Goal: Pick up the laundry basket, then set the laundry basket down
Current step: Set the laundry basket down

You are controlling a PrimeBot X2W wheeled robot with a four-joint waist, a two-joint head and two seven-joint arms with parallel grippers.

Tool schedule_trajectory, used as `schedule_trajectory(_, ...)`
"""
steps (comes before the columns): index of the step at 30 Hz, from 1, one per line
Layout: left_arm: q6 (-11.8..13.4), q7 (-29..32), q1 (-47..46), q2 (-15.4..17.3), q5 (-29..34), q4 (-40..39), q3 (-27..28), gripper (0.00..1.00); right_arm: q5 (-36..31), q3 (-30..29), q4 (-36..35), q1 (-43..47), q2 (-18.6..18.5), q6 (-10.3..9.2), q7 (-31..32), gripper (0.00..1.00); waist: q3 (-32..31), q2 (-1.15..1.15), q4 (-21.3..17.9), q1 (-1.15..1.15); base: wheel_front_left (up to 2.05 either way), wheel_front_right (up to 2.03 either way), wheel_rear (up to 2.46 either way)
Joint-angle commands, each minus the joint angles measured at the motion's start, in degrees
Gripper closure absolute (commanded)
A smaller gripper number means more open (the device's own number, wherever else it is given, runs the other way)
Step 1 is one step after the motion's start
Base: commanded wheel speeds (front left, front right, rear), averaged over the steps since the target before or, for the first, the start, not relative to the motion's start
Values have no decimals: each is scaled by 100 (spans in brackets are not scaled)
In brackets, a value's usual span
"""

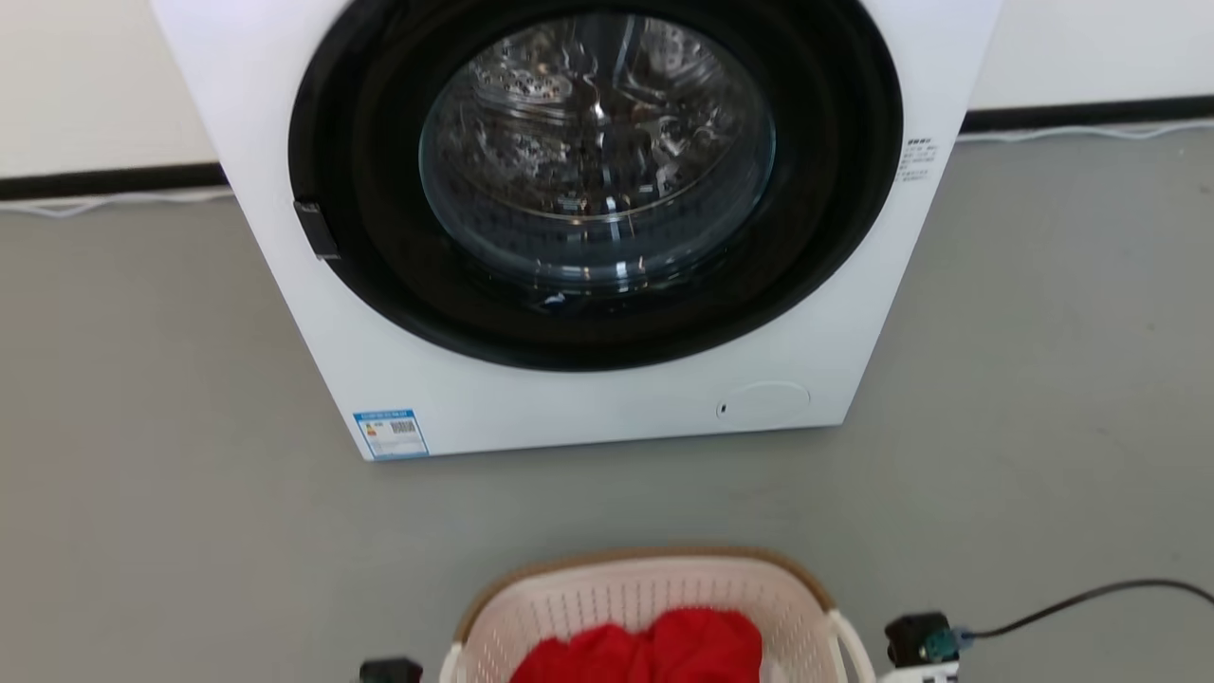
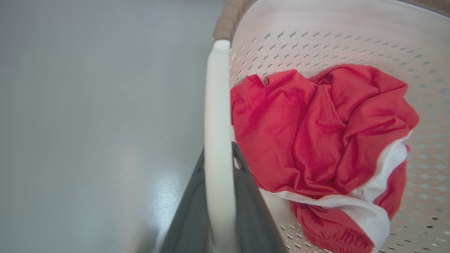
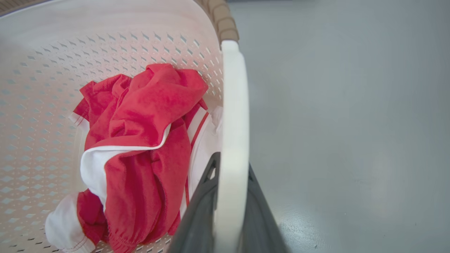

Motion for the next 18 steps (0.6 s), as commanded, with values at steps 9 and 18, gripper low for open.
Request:
schedule_trajectory(9,-3,-294,-1133,68,15,8,186,100,-18,57,-89,-853,86,50,-548,100,917,0,-31,0,0,0,0)
schedule_trajectory(18,57,-396,-2047,239,189,46,265,100,-40,-50,-75,-1769,86,50,-985,100,2097,0,-144,0,0,0,0)
